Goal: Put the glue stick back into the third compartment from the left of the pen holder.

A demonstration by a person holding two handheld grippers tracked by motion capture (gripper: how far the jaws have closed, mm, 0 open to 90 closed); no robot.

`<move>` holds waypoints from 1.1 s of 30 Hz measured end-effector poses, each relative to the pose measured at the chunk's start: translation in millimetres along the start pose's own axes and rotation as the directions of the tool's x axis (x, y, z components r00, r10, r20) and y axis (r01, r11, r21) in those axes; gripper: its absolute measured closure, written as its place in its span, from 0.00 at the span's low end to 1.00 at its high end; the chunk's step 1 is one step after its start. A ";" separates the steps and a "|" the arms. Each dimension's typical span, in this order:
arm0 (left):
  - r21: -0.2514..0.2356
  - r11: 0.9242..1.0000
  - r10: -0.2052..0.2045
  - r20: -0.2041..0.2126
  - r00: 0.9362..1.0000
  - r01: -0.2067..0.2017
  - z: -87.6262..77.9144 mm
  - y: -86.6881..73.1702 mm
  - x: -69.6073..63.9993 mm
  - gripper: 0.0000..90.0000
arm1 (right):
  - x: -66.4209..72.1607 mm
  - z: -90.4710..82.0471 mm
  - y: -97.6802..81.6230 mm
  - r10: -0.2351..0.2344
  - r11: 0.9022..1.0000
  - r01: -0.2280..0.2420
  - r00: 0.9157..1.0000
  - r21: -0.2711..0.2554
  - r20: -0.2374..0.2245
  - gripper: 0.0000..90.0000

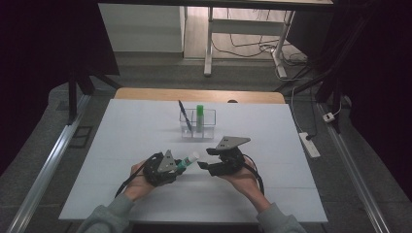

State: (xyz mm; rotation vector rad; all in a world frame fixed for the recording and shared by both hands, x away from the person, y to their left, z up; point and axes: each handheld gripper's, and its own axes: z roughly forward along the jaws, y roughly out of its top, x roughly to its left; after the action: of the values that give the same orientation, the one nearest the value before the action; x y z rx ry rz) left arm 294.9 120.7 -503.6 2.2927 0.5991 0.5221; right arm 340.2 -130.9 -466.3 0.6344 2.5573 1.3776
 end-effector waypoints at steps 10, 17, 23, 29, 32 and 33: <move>-0.079 0.993 -0.082 0.005 0.997 0.082 -1.9 -0.2 1.5 0.72 | 0.8 0.7 -1.5 0.036 0.997 -0.037 0.999 -0.071 -0.022 0.40; -0.106 0.990 -0.092 0.040 0.995 0.096 3.8 3.7 -5.5 0.72 | 4.1 7.5 -2.6 0.057 0.994 -0.060 0.997 -0.086 -0.045 0.40; -0.118 0.990 -0.064 0.072 0.995 0.072 8.5 8.5 -13.5 0.72 | 7.8 11.7 -3.3 0.061 0.993 -0.067 0.996 -0.094 -0.068 0.49; -0.114 0.992 -0.041 0.064 0.997 0.048 11.3 9.8 -16.2 0.71 | 5.4 8.7 -4.7 0.078 0.987 -0.093 0.990 -0.133 -0.114 0.68; -0.116 0.992 -0.047 0.066 0.997 0.055 11.3 9.6 -15.4 0.69 | 9.4 6.9 -3.1 0.043 0.989 -0.060 0.991 -0.134 -0.125 0.71; -0.120 0.991 -0.055 0.067 0.996 0.063 10.5 9.3 -14.4 0.67 | 11.3 6.4 -2.4 0.027 0.990 -0.043 0.993 -0.135 -0.116 0.71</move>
State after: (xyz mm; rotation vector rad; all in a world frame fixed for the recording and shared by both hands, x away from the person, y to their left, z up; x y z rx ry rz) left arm 291.1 101.2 -506.8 2.1613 0.5858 0.4439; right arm 331.6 -122.2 -471.3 0.5959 2.5191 1.6293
